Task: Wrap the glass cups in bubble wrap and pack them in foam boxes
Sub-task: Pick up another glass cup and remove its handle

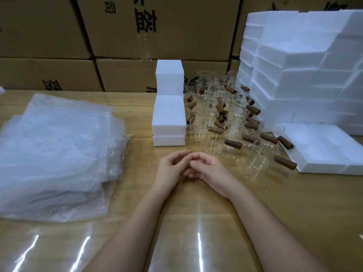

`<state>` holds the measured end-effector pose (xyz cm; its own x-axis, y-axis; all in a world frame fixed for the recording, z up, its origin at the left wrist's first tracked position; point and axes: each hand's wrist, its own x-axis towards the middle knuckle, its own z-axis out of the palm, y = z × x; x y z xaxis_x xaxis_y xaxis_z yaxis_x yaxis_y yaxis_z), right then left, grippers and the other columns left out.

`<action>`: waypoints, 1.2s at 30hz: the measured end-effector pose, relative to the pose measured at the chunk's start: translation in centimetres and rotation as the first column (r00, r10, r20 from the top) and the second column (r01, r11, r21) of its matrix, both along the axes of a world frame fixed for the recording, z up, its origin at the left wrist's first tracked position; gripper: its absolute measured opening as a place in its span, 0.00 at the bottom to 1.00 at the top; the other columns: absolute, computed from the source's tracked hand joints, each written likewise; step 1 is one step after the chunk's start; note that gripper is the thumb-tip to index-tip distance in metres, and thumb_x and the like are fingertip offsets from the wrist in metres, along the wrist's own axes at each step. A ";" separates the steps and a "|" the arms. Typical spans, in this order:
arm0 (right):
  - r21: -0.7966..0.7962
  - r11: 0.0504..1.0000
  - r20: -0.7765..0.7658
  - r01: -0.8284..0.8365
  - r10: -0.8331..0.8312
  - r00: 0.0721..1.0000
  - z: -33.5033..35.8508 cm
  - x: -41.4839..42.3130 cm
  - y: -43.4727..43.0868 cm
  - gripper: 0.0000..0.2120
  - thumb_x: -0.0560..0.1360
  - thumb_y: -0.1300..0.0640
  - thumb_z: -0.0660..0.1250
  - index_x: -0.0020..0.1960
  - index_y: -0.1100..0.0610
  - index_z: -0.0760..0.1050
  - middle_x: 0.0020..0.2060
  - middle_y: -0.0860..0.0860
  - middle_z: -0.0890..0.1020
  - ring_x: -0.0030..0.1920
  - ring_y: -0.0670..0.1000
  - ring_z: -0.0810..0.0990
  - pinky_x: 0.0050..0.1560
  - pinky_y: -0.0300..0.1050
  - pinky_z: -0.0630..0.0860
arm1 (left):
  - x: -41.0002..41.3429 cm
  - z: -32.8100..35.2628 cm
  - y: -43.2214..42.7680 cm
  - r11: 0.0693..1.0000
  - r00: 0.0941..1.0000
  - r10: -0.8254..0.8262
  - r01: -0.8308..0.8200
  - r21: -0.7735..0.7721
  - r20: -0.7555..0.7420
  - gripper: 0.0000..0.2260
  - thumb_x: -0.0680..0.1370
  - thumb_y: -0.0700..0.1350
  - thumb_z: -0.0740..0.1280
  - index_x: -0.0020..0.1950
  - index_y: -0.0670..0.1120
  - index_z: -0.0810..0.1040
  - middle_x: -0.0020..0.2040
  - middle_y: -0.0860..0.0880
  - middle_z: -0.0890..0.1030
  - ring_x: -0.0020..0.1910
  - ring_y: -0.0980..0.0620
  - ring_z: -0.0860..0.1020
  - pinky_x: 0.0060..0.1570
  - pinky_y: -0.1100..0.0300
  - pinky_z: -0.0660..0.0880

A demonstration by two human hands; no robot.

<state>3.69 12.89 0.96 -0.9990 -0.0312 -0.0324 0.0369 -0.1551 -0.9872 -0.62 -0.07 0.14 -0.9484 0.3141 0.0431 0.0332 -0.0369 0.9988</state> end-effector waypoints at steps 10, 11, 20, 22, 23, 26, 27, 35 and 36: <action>0.107 0.978 0.261 -0.181 0.148 0.954 4.1 2.0 4.9 0.21 0.70 0.57 0.70 0.61 0.62 0.74 0.51 0.58 0.84 0.53 0.53 0.83 0.53 0.42 0.79 | 0.2 0.1 0.1 0.992 0.992 -0.123 0.123 -0.003 0.001 0.07 0.77 0.38 0.68 0.44 0.48 0.83 0.39 0.50 0.85 0.38 0.54 0.83 0.37 0.65 0.78; 0.201 0.967 0.237 -0.155 0.105 0.966 4.9 2.3 5.8 0.20 0.70 0.57 0.70 0.61 0.59 0.75 0.51 0.56 0.84 0.53 0.51 0.83 0.52 0.40 0.79 | 0.1 0.1 0.1 0.994 0.993 -0.112 0.112 0.014 0.022 0.06 0.78 0.38 0.67 0.44 0.46 0.83 0.39 0.49 0.85 0.38 0.53 0.84 0.36 0.65 0.79; 0.735 0.548 -0.139 0.399 -0.454 0.880 7.4 4.5 13.7 0.28 0.69 0.44 0.73 0.66 0.41 0.67 0.60 0.43 0.72 0.59 0.44 0.74 0.51 0.44 0.71 | -1.9 0.3 -1.0 0.998 0.997 -0.011 0.006 0.069 0.071 0.05 0.77 0.38 0.67 0.44 0.40 0.81 0.35 0.46 0.84 0.33 0.53 0.82 0.32 0.64 0.78; 0.883 0.440 0.049 0.165 -0.436 0.899 6.7 4.6 14.7 0.39 0.66 0.41 0.74 0.72 0.48 0.62 0.68 0.49 0.67 0.66 0.50 0.69 0.60 0.48 0.69 | -1.9 0.3 -1.0 0.997 0.997 -0.004 -0.002 0.078 0.076 0.05 0.78 0.38 0.67 0.44 0.40 0.81 0.35 0.46 0.84 0.33 0.54 0.82 0.31 0.65 0.77; 0.915 0.400 0.131 0.062 -0.437 0.890 6.3 4.5 14.9 0.43 0.65 0.41 0.75 0.74 0.51 0.60 0.71 0.52 0.65 0.68 0.53 0.67 0.64 0.50 0.69 | -1.9 0.3 -0.9 0.998 0.997 -0.009 0.003 0.070 0.077 0.05 0.78 0.38 0.67 0.44 0.40 0.81 0.35 0.46 0.84 0.33 0.54 0.82 0.32 0.65 0.77; 0.911 0.411 0.234 -0.021 -0.475 0.848 5.3 4.3 14.6 0.47 0.66 0.43 0.76 0.76 0.53 0.54 0.71 0.53 0.66 0.65 0.56 0.71 0.57 0.50 0.72 | -1.9 0.2 -0.7 0.999 0.997 -0.025 0.022 0.035 0.068 0.04 0.78 0.38 0.67 0.44 0.41 0.81 0.35 0.47 0.84 0.33 0.55 0.82 0.33 0.66 0.77; 0.909 0.417 0.222 0.003 -0.488 0.844 5.0 4.2 14.5 0.46 0.67 0.45 0.75 0.75 0.53 0.54 0.69 0.53 0.69 0.59 0.55 0.74 0.51 0.48 0.72 | -1.9 0.1 -0.7 0.999 0.998 -0.023 0.021 0.031 0.067 0.04 0.78 0.38 0.67 0.44 0.41 0.81 0.34 0.48 0.84 0.33 0.55 0.82 0.33 0.66 0.77; 0.897 0.434 0.154 0.081 -0.479 0.864 4.7 4.3 14.7 0.42 0.65 0.45 0.76 0.72 0.52 0.60 0.61 0.52 0.76 0.56 0.53 0.75 0.49 0.46 0.70 | -1.6 0.0 -0.4 0.999 0.999 -0.022 0.024 -0.045 0.047 0.04 0.78 0.39 0.67 0.44 0.42 0.81 0.34 0.50 0.84 0.32 0.57 0.81 0.34 0.67 0.77; 0.898 0.435 0.153 0.070 -0.458 0.876 5.2 4.4 14.5 0.41 0.65 0.44 0.76 0.71 0.51 0.61 0.58 0.51 0.78 0.54 0.52 0.76 0.47 0.46 0.70 | -1.6 0.0 -0.3 0.998 0.999 -0.023 0.025 -0.057 0.043 0.04 0.78 0.39 0.67 0.44 0.42 0.81 0.34 0.50 0.84 0.32 0.57 0.81 0.34 0.67 0.77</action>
<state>8.10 27.44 6.12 -0.8616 0.4688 -0.1946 0.4929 0.6811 -0.5415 -2.23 -0.42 0.15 -0.9411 0.3378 -0.0156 -0.0091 0.0206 0.9997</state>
